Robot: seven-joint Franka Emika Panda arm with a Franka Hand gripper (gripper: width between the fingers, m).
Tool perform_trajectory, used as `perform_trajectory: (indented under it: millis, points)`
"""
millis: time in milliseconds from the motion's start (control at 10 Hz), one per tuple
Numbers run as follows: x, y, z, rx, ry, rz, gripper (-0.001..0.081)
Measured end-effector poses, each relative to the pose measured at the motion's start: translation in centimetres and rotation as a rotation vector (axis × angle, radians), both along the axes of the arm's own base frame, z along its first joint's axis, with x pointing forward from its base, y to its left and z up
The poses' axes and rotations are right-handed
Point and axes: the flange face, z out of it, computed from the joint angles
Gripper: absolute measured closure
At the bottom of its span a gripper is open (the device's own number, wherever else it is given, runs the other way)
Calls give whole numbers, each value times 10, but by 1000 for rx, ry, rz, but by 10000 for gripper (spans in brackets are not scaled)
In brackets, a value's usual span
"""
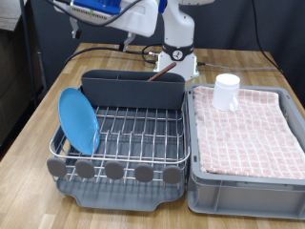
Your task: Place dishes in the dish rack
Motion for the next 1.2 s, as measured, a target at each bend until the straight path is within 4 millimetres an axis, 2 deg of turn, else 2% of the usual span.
perform_trajectory:
  millis: [200, 500, 600, 800, 900, 1200]
  points:
    - [-5, 24, 25, 34, 48, 82, 4]
    - [-13, 69, 51, 98, 91, 152, 4]
    - [-16, 74, 56, 101, 91, 163, 4]
    - [-16, 74, 51, 101, 110, 160, 4]
    - [-17, 81, 47, 110, 134, 165, 4]
    - [-19, 126, 41, 148, 167, 186, 4]
